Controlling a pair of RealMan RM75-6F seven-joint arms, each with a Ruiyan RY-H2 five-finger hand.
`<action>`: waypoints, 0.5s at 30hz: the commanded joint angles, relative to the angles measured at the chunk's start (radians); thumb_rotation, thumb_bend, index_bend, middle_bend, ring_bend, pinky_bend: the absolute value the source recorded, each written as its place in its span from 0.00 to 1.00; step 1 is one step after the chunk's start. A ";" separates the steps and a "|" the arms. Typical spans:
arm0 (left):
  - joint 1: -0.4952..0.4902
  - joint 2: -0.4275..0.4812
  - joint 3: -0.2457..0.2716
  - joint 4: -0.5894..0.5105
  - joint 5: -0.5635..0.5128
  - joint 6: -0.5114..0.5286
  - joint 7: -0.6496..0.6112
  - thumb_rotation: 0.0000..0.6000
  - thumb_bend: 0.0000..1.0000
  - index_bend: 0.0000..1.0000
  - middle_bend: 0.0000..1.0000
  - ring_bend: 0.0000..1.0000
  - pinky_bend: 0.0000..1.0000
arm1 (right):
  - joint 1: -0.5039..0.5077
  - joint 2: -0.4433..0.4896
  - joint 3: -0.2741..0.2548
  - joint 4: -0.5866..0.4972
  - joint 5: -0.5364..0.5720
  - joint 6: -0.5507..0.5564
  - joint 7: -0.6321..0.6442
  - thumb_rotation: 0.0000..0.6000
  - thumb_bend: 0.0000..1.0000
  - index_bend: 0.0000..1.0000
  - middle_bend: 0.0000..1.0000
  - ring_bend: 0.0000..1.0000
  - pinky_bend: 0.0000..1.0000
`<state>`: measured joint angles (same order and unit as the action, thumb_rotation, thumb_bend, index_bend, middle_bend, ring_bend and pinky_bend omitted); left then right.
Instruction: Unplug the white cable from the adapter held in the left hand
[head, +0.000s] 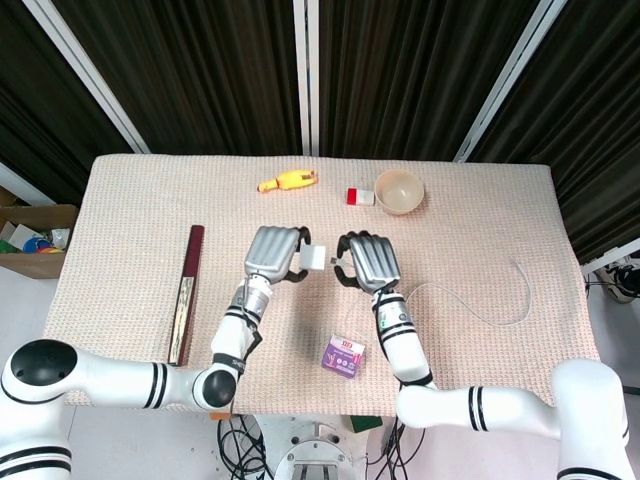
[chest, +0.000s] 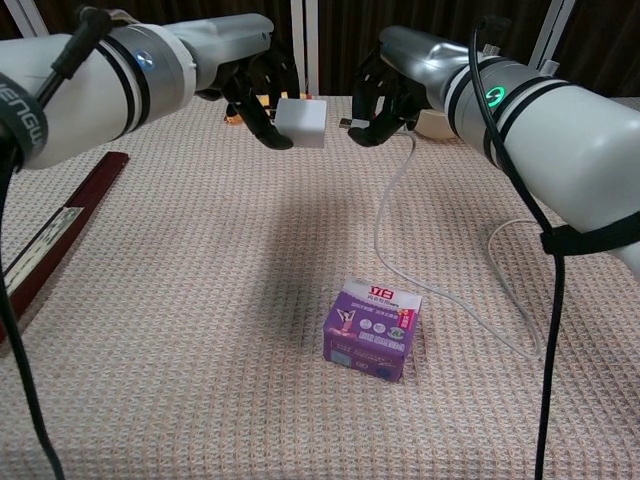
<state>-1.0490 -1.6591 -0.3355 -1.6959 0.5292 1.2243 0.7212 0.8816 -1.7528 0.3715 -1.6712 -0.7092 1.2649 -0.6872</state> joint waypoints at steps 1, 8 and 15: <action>0.018 0.008 0.010 0.019 0.007 -0.013 -0.024 1.00 0.37 0.57 0.54 0.74 0.99 | -0.011 0.021 -0.009 -0.015 -0.004 0.006 -0.004 1.00 0.49 0.70 0.45 0.34 0.50; 0.055 -0.016 0.102 0.183 0.036 -0.090 -0.049 1.00 0.37 0.57 0.53 0.72 0.98 | -0.049 0.107 -0.025 -0.042 0.027 -0.009 0.000 1.00 0.48 0.68 0.44 0.34 0.49; 0.085 -0.083 0.140 0.355 0.070 -0.163 -0.098 1.00 0.37 0.54 0.50 0.53 0.82 | -0.055 0.139 -0.030 0.039 0.085 -0.106 0.050 1.00 0.47 0.64 0.41 0.33 0.44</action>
<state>-0.9781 -1.7177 -0.2125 -1.3799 0.5816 1.0899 0.6428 0.8245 -1.6157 0.3444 -1.6648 -0.6418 1.1875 -0.6533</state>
